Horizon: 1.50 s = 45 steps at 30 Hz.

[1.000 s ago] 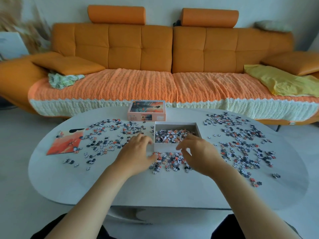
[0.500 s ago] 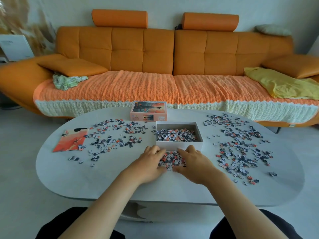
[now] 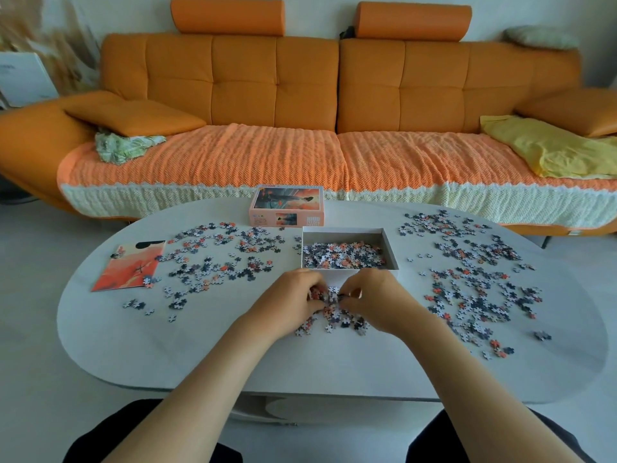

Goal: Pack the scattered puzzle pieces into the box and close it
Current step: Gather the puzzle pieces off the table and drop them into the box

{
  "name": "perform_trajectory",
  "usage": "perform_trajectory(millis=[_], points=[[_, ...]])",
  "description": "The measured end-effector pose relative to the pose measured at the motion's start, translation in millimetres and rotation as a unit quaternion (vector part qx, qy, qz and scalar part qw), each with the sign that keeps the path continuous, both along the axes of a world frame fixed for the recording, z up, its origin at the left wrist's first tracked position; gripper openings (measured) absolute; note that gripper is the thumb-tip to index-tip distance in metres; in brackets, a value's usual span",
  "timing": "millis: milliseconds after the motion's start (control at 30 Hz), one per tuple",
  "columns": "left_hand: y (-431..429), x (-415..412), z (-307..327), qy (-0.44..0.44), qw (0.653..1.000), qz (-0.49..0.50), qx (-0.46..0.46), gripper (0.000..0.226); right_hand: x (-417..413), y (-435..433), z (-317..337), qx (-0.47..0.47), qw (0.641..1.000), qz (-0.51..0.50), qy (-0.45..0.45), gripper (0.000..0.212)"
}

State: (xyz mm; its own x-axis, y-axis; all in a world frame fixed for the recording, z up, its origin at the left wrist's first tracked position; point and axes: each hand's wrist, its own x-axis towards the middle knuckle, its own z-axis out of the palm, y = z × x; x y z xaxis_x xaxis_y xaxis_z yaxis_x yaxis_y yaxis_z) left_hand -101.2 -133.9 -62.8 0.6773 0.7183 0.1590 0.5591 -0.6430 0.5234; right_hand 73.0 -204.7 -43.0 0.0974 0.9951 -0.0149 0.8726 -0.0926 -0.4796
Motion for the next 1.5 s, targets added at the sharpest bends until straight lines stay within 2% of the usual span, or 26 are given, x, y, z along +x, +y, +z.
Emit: perform_trajectory(millis=[167,333,467,600,667,800,867,967,1033,1133,1200,1333,1500], points=[[19,1,21,-0.079,0.996,0.03,-0.027,0.017,8,13,14,0.105,0.993,-0.021,0.044,0.007],[36,17,21,-0.128,0.989,0.062,0.031,0.021,18,36,12,0.237,0.97,-0.05,0.028,0.009],[44,31,16,-0.098,0.991,0.049,0.083,0.041,22,47,0,0.225,0.974,-0.038,-0.011,0.02],[53,32,9,0.068,0.979,0.044,0.188,0.058,26,49,-9,0.174,0.984,-0.019,-0.026,0.03],[56,29,7,0.067,0.978,0.047,0.191,0.057,27,47,-8,0.193,0.98,-0.019,-0.037,0.026],[52,16,9,-0.011,0.976,0.038,0.213,0.038,21,40,-2,0.264,0.964,0.009,-0.031,0.018],[43,8,11,-0.031,0.979,0.019,0.201,0.026,11,32,0,0.276,0.959,0.058,-0.028,0.018],[29,-7,14,0.006,0.99,-0.009,0.139,0.023,-5,22,-7,0.239,0.961,0.131,-0.042,0.023],[22,-17,14,0.06,0.995,-0.016,0.078,0.029,-11,17,-12,0.206,0.966,0.144,-0.058,0.026],[14,-33,11,0.154,0.988,-0.012,-0.017,0.052,-12,11,-13,0.201,0.966,0.15,-0.066,0.03],[9,-40,5,0.18,0.983,-0.017,-0.042,0.059,-14,7,-12,0.196,0.966,0.155,-0.067,0.032],[4,-38,-2,0.12,0.991,-0.021,-0.052,0.046,-20,-4,-21,0.117,0.974,0.163,-0.103,0.036],[-2,-28,-4,0.045,0.997,0.006,-0.06,0.054,-18,-6,-23,0.078,0.981,0.162,-0.073,0.034]])
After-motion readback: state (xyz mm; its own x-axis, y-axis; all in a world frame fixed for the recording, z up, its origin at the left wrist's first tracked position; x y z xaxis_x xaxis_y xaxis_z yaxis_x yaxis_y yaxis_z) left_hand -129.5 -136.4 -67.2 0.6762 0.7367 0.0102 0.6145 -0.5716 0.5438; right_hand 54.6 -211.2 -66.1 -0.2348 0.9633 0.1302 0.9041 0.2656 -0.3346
